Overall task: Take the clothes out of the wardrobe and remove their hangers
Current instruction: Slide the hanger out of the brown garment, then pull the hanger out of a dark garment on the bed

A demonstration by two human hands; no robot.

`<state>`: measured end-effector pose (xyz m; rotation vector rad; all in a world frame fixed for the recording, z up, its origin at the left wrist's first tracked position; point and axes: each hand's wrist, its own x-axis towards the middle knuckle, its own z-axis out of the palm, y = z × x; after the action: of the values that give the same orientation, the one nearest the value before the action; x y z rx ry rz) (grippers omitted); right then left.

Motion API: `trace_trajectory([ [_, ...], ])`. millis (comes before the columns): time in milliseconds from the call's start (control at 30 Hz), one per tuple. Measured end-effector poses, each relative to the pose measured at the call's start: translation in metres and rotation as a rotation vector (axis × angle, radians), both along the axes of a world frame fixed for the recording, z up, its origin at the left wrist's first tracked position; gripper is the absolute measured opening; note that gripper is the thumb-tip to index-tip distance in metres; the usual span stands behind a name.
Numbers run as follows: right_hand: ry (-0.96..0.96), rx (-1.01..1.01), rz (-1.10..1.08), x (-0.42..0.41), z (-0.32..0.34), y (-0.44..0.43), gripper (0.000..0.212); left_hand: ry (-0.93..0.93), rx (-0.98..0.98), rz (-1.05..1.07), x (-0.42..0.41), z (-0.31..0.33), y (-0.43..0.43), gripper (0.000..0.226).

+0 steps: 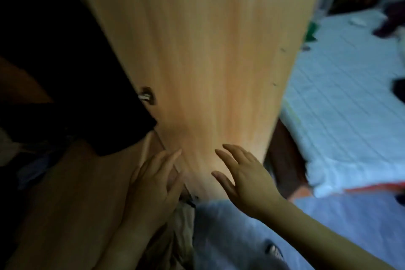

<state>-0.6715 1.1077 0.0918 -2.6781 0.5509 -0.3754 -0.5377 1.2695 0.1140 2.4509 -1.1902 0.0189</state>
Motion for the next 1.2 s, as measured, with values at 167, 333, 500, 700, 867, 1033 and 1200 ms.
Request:
trace_trajectory([
  [167,0.097,0.104,-0.287,-0.114,-0.042,-0.045,0.054,0.151,0.135,-0.210,-0.087,-0.048,-0.090,0.067],
  [333,0.169,0.172,-0.562,-0.224,-0.064,-0.117,0.067,0.208,0.210,-0.443,-0.169,-0.081,-0.201,0.063],
  [500,0.179,0.215,-0.787,-0.347,-0.071,-0.216,0.076,0.203,0.175,-0.703,-0.277,-0.094,-0.345,0.051],
  [700,0.182,0.203,-1.027,-0.474,-0.057,-0.313,0.082,0.199,0.145,-0.950,-0.418,-0.085,-0.500,0.054],
  [867,0.189,0.240,-1.104,-0.534,-0.063,-0.382,0.074,0.222,0.153,-1.045,-0.481,-0.083,-0.590,0.054],
  [1033,0.114,0.276,-1.114,-0.568,-0.079,-0.483,0.074,0.289,0.157,-1.049,-0.515,-0.108,-0.683,0.053],
  [1200,0.153,0.271,-1.091,-0.610,-0.079,-0.629,0.067,0.292,0.175,-1.018,-0.553,-0.123,-0.827,0.064],
])
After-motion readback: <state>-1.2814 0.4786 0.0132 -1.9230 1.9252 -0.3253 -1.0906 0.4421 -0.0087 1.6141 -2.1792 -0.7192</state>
